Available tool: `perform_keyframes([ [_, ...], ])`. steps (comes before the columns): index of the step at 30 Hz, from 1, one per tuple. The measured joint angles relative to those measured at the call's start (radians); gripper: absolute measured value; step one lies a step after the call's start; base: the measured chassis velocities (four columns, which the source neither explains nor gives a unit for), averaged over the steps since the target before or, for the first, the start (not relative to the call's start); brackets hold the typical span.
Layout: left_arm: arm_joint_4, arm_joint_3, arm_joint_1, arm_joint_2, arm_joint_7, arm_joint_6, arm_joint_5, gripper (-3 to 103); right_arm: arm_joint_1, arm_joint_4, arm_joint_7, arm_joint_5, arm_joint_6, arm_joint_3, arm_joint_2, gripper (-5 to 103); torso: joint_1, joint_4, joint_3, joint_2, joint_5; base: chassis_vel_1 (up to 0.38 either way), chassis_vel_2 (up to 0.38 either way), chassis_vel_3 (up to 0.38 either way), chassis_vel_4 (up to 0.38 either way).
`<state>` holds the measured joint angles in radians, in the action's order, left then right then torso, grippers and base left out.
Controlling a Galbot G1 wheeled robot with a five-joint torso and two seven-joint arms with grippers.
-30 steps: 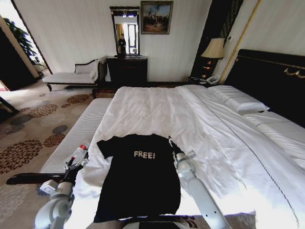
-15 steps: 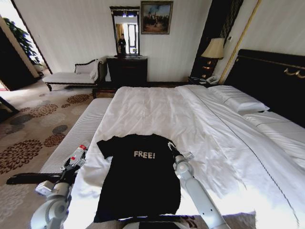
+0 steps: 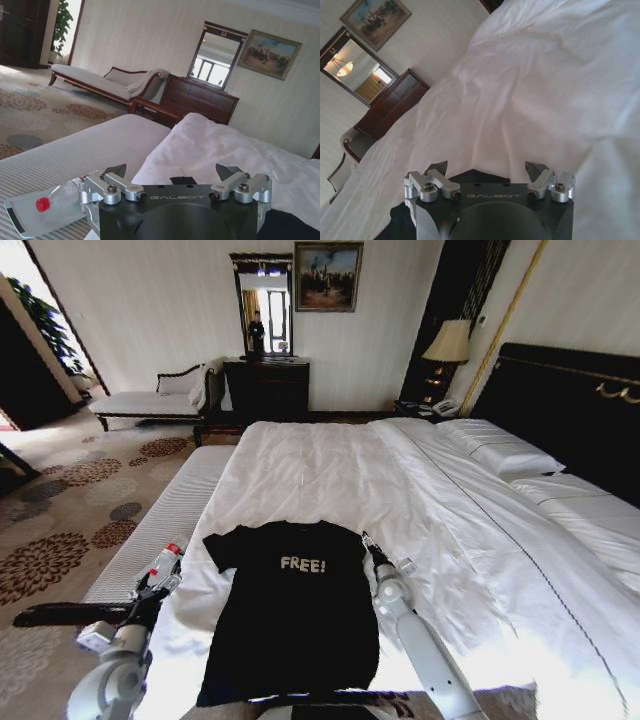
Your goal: Fold the clothes on the bed.
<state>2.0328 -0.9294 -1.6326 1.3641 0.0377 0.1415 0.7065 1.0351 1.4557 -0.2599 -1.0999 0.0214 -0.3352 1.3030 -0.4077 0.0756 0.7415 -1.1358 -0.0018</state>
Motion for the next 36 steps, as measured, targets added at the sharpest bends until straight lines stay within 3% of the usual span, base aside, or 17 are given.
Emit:
perform_keyframes([
  [4,0.003,0.004,0.000,0.005,0.000,0.000,-0.006,100,0.006,-0.010,-0.002,-0.008,-0.022,0.008,-0.002,84,0.000,0.0001,0.000,0.000,0.0001,0.000,0.000,0.000,0.000],
  [6,0.005,0.003,-0.001,0.006,-0.001,0.000,-0.009,100,0.004,-0.022,-0.002,-0.029,-0.038,0.013,-0.002,74,0.000,0.0002,0.000,0.000,0.0001,0.000,0.000,0.000,0.000],
  [8,0.005,0.003,-0.001,0.006,-0.001,0.000,-0.010,100,0.001,-0.026,-0.002,-0.034,-0.040,0.014,-0.001,74,0.000,0.0001,0.000,0.000,0.0001,0.000,0.000,0.000,0.000],
  [15,0.004,0.001,-0.006,0.012,-0.001,-0.002,-0.018,100,-0.021,-0.053,-0.002,-0.048,-0.042,0.020,0.000,42,0.000,0.0000,0.000,0.000,0.0001,0.000,0.000,0.000,0.000],
  [17,0.003,0.001,-0.006,0.014,-0.001,-0.003,-0.020,100,-0.025,-0.059,-0.001,-0.048,-0.041,0.022,0.000,42,0.000,0.0000,0.000,0.000,0.0001,0.000,0.000,0.000,0.000],
  [20,-0.001,0.005,-0.002,0.016,-0.001,-0.003,-0.024,100,-0.035,-0.072,0.003,-0.047,-0.039,0.026,0.003,25,0.000,0.0000,0.000,0.000,0.0000,0.000,0.000,0.000,0.000],
  [22,-0.001,0.006,-0.001,0.016,-0.001,-0.003,-0.025,100,-0.037,-0.075,0.004,-0.047,-0.038,0.027,0.003,25,0.000,0.0000,0.000,0.000,0.0001,0.000,0.000,0.000,0.000],
  [24,-0.005,0.008,0.002,0.017,-0.001,-0.003,-0.026,100,-0.045,-0.086,0.011,-0.043,-0.029,0.029,0.006,9,0.000,0.0000,0.000,0.000,0.0001,0.000,0.000,0.000,0.000],
  [26,-0.007,0.008,0.003,0.016,-0.001,-0.003,-0.026,100,-0.050,-0.093,0.016,-0.035,-0.021,0.029,0.006,4,0.000,0.0000,0.000,0.000,0.0000,0.000,0.000,0.000,0.000],
  [36,-0.018,0.009,0.010,0.014,-0.002,-0.004,-0.024,100,-0.092,-0.118,0.039,-0.004,0.012,0.038,-0.001,0,0.000,0.0000,0.000,0.000,0.0000,0.000,0.000,0.000,0.000],
])
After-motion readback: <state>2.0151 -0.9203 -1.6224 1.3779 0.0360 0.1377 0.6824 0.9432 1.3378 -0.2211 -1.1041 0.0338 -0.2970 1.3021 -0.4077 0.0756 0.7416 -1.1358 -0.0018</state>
